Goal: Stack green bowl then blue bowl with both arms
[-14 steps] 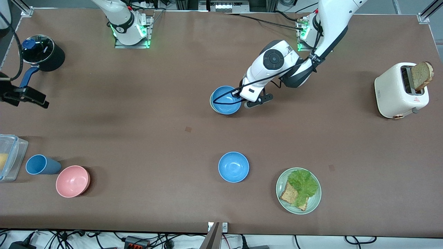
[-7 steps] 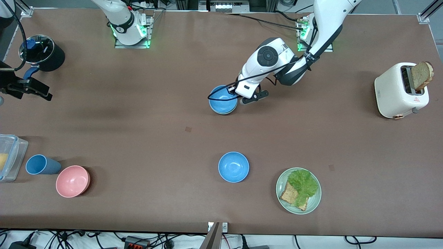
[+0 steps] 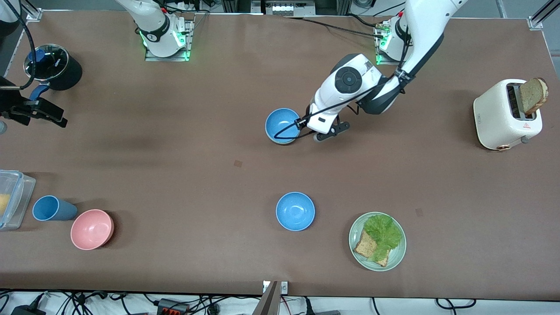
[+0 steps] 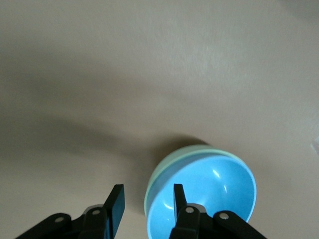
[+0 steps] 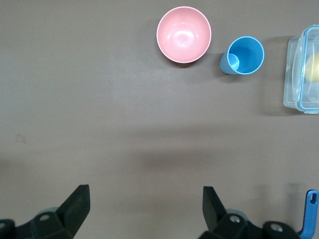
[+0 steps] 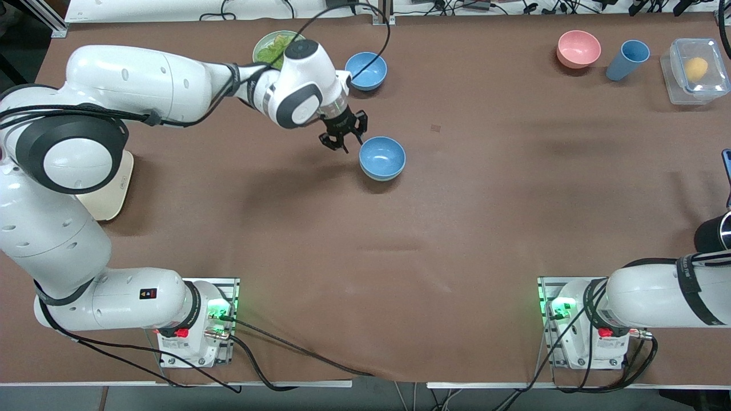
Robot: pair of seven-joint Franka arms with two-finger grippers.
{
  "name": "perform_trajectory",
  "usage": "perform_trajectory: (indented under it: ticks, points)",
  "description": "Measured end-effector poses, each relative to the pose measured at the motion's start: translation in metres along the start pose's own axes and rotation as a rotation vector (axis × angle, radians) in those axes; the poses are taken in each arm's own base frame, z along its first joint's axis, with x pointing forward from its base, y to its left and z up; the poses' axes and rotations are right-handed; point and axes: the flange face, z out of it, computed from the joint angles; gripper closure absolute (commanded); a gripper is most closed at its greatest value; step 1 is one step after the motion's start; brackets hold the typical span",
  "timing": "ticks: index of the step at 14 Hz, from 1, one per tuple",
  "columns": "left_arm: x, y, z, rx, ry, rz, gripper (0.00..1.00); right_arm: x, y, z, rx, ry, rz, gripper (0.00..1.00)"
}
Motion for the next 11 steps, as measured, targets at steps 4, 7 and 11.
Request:
perform_trajectory:
  ticks: [4,7,11]
  points:
    - [0.054,-0.005,-0.055,0.041,0.012,0.072,0.34,0.0,0.0,0.001,0.0,-0.002,-0.008,0.0]
    - [0.096,-0.019,-0.098,0.055,0.005,0.178,0.25,0.001,-0.001,0.003,0.0,-0.007,-0.016,0.0]
    - [0.159,-0.051,-0.167,0.073,-0.01,0.329,0.0,0.0,-0.001,0.004,0.0,-0.018,-0.018,0.0]
